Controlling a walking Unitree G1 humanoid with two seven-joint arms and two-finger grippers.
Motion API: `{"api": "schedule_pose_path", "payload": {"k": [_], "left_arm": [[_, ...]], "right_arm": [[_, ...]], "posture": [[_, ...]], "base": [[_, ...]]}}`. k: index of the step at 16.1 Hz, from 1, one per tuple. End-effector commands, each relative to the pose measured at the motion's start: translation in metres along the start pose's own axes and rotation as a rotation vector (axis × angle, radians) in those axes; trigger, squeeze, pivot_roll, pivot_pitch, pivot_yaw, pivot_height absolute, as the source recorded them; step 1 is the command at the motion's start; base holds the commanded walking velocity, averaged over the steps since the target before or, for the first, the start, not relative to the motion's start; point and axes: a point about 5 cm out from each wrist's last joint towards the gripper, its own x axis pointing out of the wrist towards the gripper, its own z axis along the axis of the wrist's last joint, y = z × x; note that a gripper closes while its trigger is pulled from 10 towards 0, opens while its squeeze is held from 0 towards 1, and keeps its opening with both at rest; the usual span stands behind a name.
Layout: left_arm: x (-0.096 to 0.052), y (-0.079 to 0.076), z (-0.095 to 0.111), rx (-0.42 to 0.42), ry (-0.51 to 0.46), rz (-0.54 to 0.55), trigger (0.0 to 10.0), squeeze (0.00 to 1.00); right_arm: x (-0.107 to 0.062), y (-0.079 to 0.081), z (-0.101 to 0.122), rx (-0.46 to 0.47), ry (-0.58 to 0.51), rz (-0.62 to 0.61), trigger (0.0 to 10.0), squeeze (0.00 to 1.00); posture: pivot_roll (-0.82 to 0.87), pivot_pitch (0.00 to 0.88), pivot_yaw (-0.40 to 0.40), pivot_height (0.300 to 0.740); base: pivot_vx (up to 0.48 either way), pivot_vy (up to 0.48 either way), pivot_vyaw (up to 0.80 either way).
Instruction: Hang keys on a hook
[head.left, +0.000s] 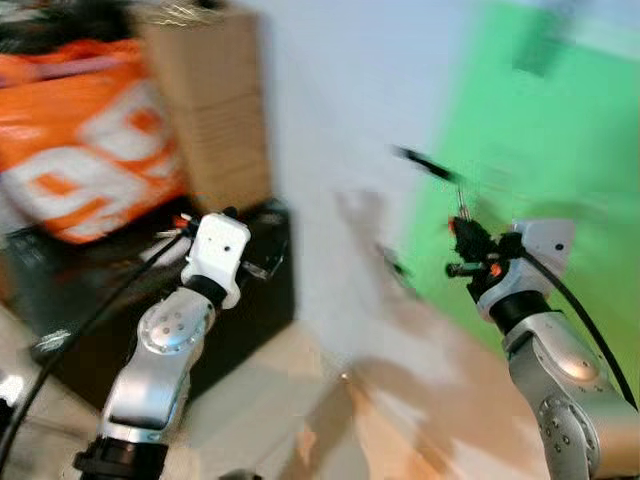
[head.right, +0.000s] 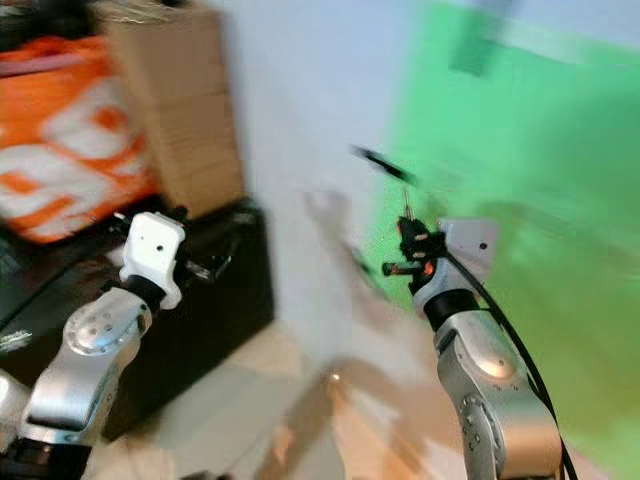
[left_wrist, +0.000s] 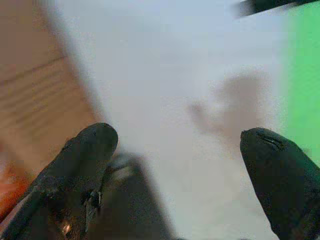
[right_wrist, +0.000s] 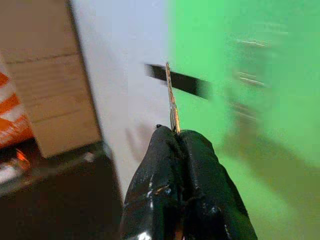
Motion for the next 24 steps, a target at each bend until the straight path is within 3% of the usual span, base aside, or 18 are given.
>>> {"api": "schedule_pose_path", "payload": {"k": [1, 5, 9, 13, 21, 24], "left_arm": [[0.002, -0.002, 0.004, 0.017, -0.016, -0.02, 10.0, 0.0], [0.002, -0.005, 0.003, -0.022, -0.019, -0.05, 10.0, 0.0], [0.001, -0.004, 0.003, -0.024, -0.018, -0.048, 10.0, 0.0], [0.001, -0.002, 0.003, -0.01, -0.01, -0.033, 10.0, 0.0], [-0.001, -0.005, 0.01, 0.013, -0.031, -0.162, 10.0, 0.0], [-0.001, -0.007, 0.014, 0.028, -0.041, -0.224, 10.0, 0.0]], "right_arm": [[-0.003, 0.006, 0.007, -0.008, -0.043, 0.056, 10.0, 0.0], [-0.009, 0.025, 0.011, -0.017, -0.056, 0.231, 10.0, 0.0], [-0.011, 0.028, 0.01, -0.022, -0.058, 0.258, 10.0, 0.0], [-0.008, 0.03, 0.012, -0.023, -0.067, 0.263, 10.0, 0.0], [0.013, 0.027, 0.026, -0.073, -0.085, 0.243, 10.0, 0.0], [0.03, 0.02, 0.031, -0.09, -0.063, 0.193, 10.0, 0.0]], "posture": [[-0.12, 0.0, 0.006, 0.74], [-0.12, 0.0, 0.009, 0.74], [-0.11, 0.0, 0.008, 0.74], [-0.11, 0.0, 0.006, 0.74], [-0.1, 0.0, 0.007, 0.74], [-0.09, 0.0, 0.003, 0.74]], "base": [[0.0, -0.274, -0.79], [0.0, 0.0, -0.59], [0.0, 0.444, 0.0], [0.0, 0.0, 0.0], [0.0, 0.0, 0.0], [0.0, 0.0, 0.0]]}}
